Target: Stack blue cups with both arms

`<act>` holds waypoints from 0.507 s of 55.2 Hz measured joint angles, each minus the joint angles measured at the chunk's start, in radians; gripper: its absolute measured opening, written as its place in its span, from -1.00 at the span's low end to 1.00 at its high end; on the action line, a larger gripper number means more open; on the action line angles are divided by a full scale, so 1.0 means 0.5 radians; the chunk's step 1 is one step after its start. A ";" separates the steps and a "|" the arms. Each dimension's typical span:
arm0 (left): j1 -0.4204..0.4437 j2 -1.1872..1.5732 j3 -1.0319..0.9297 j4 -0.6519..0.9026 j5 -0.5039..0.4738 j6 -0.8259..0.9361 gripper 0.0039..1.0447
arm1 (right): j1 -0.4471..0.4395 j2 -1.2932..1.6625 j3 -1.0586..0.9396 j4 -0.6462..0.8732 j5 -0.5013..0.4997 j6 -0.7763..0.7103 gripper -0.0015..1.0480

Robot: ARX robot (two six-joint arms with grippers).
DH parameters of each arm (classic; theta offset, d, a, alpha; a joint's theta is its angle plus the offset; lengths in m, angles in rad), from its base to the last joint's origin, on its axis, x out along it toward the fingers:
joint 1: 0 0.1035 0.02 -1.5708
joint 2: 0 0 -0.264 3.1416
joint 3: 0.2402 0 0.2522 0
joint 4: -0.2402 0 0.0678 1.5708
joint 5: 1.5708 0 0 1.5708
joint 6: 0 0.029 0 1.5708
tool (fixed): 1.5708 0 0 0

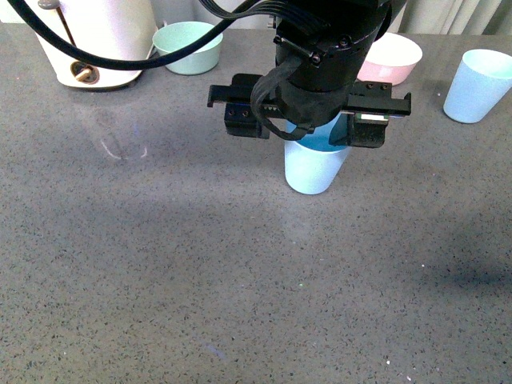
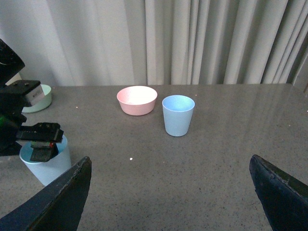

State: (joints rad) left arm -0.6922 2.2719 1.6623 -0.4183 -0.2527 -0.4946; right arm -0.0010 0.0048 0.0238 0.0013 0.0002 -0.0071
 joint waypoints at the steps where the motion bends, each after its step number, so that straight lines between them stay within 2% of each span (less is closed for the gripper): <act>1: 0.000 0.000 0.000 0.003 -0.005 -0.001 0.54 | 0.000 0.000 0.000 0.000 0.000 -0.001 0.83; 8: 0.002 -0.024 0.000 0.016 -0.014 0.009 0.86 | 0.000 0.000 0.000 0.000 0.000 -0.001 0.83; 28: 0.040 -0.243 -0.104 0.063 -0.037 0.027 0.84 | 0.000 0.000 0.000 0.000 0.000 -0.001 0.83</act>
State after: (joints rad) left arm -0.6724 2.1506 1.6104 -0.3870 -0.2710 -0.4809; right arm -0.0010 0.0048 0.0238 0.0013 0.0002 -0.0074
